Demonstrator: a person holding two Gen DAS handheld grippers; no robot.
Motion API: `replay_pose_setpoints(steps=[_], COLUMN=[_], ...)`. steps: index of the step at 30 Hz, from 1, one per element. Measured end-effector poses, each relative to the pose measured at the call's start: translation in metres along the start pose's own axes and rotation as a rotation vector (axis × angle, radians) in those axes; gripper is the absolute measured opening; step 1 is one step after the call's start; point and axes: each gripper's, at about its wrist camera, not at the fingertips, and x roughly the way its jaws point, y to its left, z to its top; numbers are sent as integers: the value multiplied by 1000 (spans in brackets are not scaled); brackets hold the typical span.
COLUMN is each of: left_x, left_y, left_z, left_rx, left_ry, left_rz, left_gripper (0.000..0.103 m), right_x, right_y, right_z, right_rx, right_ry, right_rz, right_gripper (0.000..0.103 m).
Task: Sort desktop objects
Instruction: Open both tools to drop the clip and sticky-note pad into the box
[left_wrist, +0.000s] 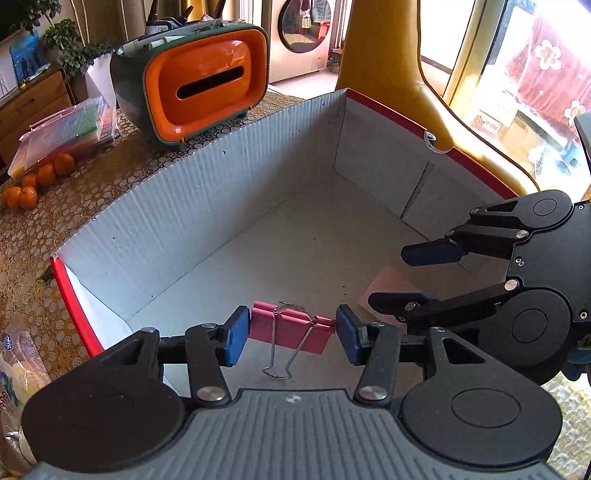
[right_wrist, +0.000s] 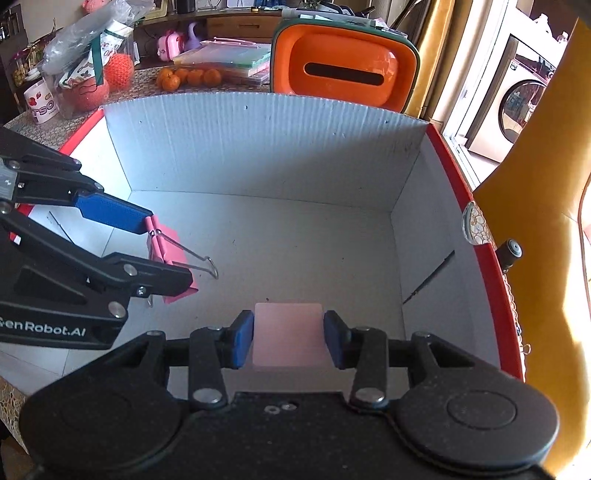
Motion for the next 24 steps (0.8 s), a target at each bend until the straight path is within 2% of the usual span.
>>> replay_pose_setpoints(steps=[7, 10, 20, 24], left_x=[-5, -13, -53, -74], left_y=[0, 1, 6, 9], left_z=[-1, -2, -11, -21], left_rx=[-4, -11, -69, -85], left_ry=[-14, -42, -147, -186], left_rz=[27, 16, -5, -12], left_gripper=[53, 67, 68, 68], right_x=[-5, -12, -42, -59], right_y=[1, 0, -6, 1], right_z=[-2, -3, -12, -15], right_rx=[-4, -1, 45, 29], right_ry=[-11, -24, -68, -96], right_rz=[-6, 3, 23, 28], right_gripper=[55, 63, 65, 73])
